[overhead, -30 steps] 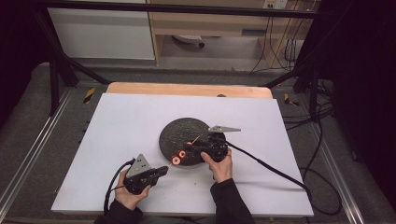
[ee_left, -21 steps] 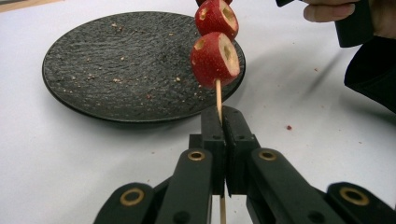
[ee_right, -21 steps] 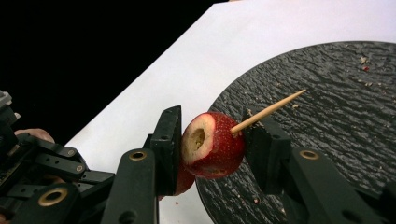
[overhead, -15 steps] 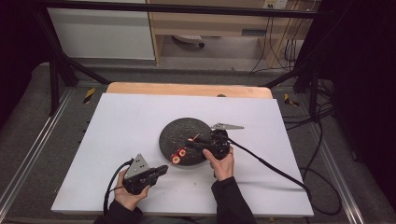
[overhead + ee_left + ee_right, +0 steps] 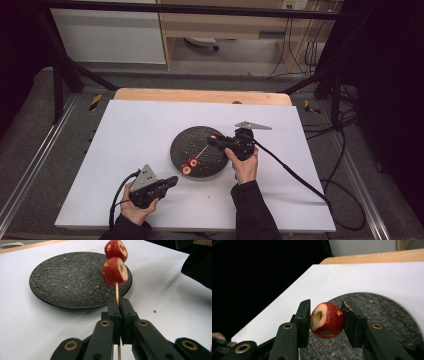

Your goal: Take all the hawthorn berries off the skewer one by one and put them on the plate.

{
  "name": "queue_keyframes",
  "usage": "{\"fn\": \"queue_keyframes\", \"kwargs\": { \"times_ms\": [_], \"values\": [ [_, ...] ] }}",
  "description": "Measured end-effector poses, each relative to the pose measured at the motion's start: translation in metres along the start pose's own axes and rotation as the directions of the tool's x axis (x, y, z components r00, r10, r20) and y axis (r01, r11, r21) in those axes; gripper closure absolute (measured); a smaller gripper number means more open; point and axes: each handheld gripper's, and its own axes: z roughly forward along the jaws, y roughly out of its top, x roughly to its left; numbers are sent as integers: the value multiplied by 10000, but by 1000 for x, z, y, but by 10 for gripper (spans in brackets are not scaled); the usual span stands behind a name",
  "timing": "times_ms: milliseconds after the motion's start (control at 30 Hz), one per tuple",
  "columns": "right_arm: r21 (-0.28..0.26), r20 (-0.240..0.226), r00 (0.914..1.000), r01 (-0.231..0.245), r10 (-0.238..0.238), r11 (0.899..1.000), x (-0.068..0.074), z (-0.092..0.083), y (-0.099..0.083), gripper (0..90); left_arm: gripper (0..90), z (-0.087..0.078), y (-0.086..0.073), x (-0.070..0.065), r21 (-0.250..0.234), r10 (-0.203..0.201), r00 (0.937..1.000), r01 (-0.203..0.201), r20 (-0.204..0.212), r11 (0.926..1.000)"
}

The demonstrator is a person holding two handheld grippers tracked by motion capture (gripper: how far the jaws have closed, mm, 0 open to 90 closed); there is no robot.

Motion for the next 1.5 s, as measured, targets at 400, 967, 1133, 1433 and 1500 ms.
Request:
{"fn": "queue_keyframes", "kwargs": {
  "times_ms": [400, 967, 1133, 1433, 1500],
  "values": [
    [-93, 918, 9958, 56, -48, 9999, -24, 3, 16, 613, 882, -2, -1, 5, 21, -186, 9998, 186, -119, 9998],
    [1630, 1134, 9934, -8, -179, 9866, -36, 51, -31, 612, 882, -2, -1, 7, 33, -257, 9996, 257, -136, 9997],
    [2003, 1219, 9921, 54, -304, 9797, -38, 58, -40, 611, 882, -1, -1, 7, 82, -274, 9995, 275, -135, 9996],
    [2257, 1350, 9890, 291, -608, 9738, -39, 61, -46, 587, 882, 0, -2, 7, 137, -239, 9997, 240, -106, 9996],
    [2205, 1395, 9878, 367, -688, 9747, -38, 59, -44, 548, 881, 0, -2, 6, 148, -247, 9996, 249, -106, 9996]
  ]
}}
